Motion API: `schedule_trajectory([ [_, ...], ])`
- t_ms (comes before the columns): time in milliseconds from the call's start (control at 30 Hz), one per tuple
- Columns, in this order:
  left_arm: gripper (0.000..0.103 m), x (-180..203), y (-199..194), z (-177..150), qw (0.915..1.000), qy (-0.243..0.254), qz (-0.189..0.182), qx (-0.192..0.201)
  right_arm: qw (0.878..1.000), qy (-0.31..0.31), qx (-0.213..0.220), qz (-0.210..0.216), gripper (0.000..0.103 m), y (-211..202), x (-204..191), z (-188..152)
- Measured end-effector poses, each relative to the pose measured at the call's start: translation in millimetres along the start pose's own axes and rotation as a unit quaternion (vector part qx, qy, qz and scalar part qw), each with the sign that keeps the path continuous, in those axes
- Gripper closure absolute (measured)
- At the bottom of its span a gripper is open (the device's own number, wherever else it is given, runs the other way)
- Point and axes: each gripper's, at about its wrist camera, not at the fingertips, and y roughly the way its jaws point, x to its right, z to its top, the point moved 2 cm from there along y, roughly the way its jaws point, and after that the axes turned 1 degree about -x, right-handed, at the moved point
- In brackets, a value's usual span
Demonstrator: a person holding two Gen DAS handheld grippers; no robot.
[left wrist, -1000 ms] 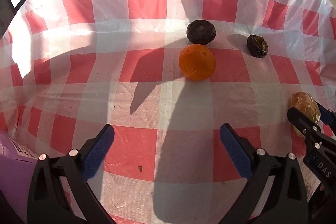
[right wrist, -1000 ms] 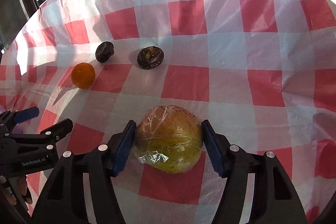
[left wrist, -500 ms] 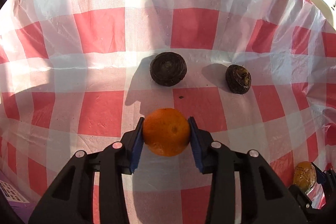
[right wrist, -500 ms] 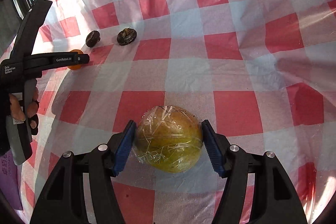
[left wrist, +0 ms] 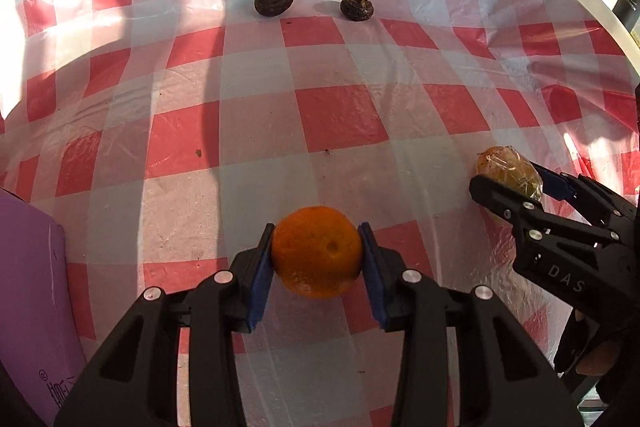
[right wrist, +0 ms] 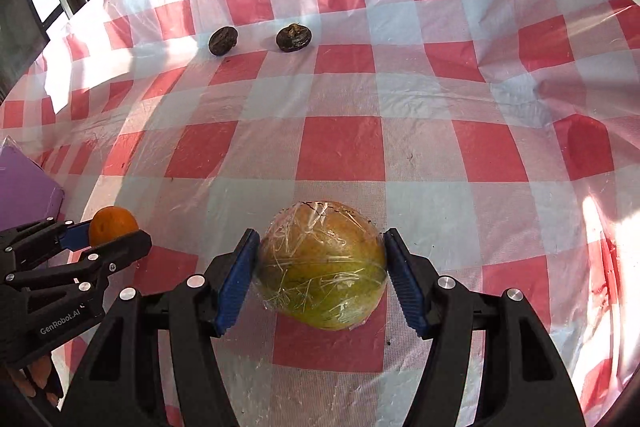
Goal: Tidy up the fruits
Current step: 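Carry the orange and wrapped yellow fruit over the white box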
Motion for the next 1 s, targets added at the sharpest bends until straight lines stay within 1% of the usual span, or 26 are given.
schedule_trajectory([
  [67, 0.063, -4.5, -6.2, -4.6, 1.0, 0.007, 0.0, 0.001, 1.0, -0.001, -0.003, -0.001, 0.041, -4.5, -8.7, -5.1],
  [167, 0.062, -8.1, -14.5, -1.8, 0.9998, 0.016, 0.007, 0.005, 1.0, -0.003, -0.007, 0.0, 0.041, -10.9, -22.4, -13.2],
  [433, 0.062, -31.0, -51.4, -8.3, 0.9998, -0.012, 0.007, 0.012, 1.0, -0.009, -0.013, 0.009, 0.041, -26.2, -67.4, -39.0],
  [567, 0.062, -38.1, -69.7, -15.6, 0.9998, -0.008, -0.001, 0.021, 1.0, -0.012, -0.008, 0.013, 0.041, -38.2, -90.2, -44.4],
  [700, 0.062, -43.5, -86.5, -17.7, 0.9993, 0.003, -0.01, 0.036, 1.0, -0.021, 0.001, 0.014, 0.041, -52.4, -109.3, -46.1],
  [1000, 0.062, -52.4, -124.5, -11.4, 0.9958, 0.026, -0.029, 0.083, 1.0, -0.015, 0.025, -0.001, 0.041, -78.7, -130.9, -44.6],
])
